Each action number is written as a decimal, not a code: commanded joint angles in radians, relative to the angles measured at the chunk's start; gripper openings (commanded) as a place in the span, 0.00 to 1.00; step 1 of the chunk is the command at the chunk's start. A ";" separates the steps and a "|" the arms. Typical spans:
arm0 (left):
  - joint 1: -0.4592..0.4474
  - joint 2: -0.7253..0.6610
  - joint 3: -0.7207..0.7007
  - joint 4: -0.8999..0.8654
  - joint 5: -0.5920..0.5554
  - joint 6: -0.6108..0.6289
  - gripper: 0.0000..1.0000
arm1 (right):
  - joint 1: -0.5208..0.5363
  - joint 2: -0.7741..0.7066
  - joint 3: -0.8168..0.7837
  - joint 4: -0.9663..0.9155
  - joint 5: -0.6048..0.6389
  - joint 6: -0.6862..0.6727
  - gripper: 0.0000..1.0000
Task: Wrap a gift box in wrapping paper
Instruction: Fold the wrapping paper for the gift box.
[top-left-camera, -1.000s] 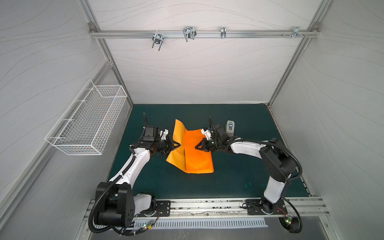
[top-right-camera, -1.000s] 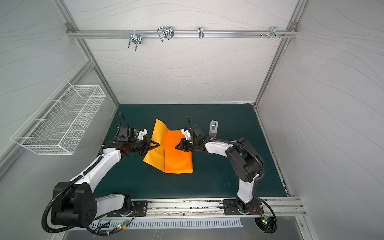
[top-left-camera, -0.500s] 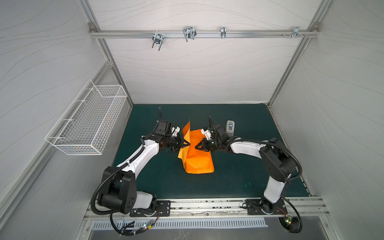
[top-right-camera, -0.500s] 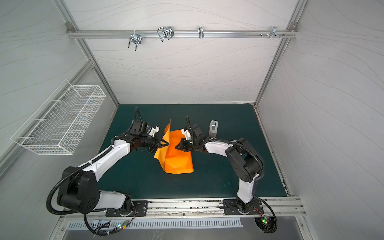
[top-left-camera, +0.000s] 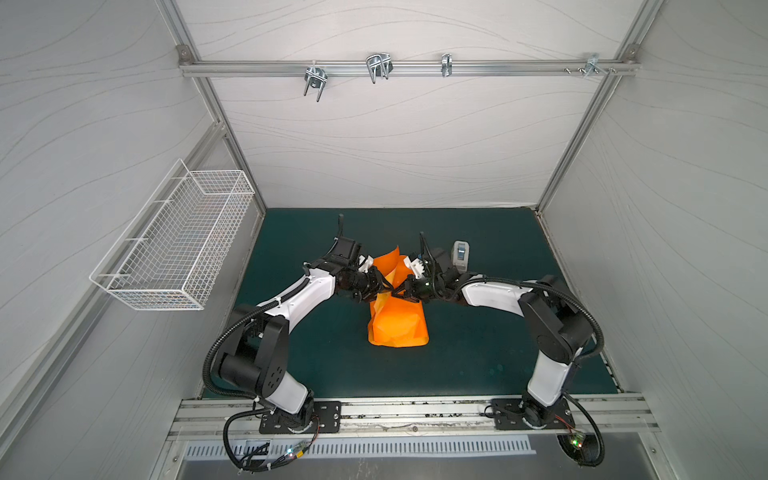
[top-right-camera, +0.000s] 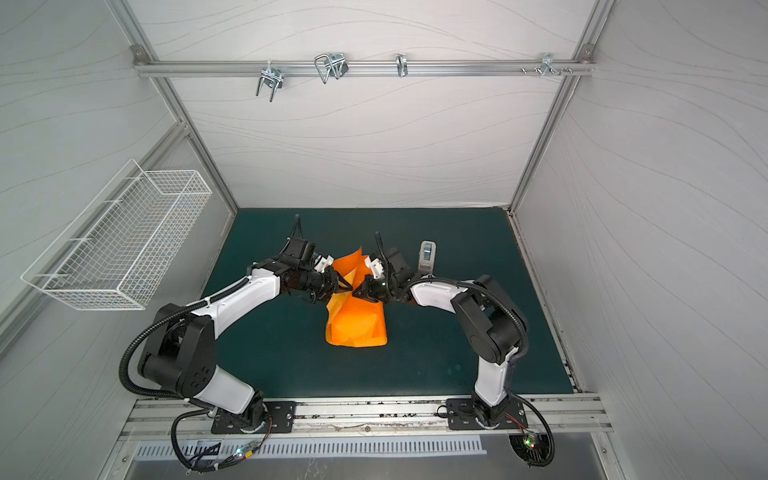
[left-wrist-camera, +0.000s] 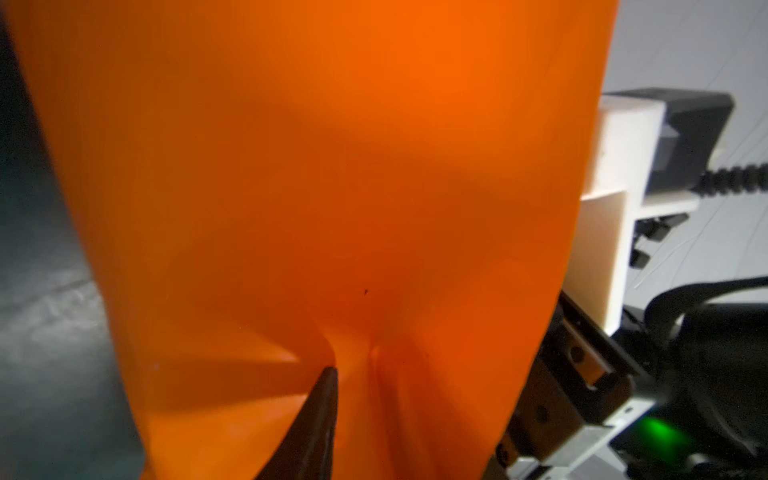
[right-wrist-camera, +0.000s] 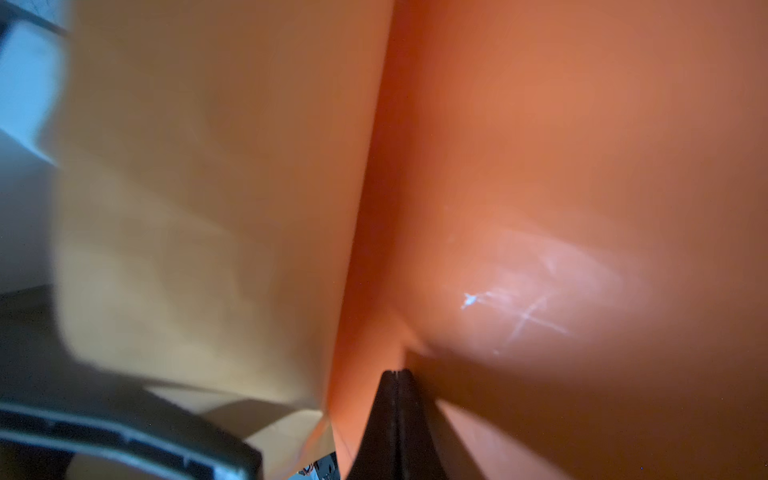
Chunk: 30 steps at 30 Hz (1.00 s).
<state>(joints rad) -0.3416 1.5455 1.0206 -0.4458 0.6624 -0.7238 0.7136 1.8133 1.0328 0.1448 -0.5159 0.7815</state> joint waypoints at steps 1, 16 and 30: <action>-0.005 -0.007 0.022 0.038 -0.006 -0.011 0.51 | -0.008 0.019 -0.022 -0.040 0.028 0.011 0.00; -0.005 -0.007 -0.047 0.187 0.058 -0.110 0.70 | -0.012 -0.037 -0.016 -0.092 0.033 0.021 0.00; -0.005 0.041 -0.080 0.187 0.040 -0.125 0.66 | -0.019 -0.197 0.044 -0.343 0.136 -0.047 0.03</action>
<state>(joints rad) -0.3424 1.5665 0.9432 -0.2775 0.7067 -0.8433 0.7052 1.6814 1.0489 -0.1040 -0.4278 0.7654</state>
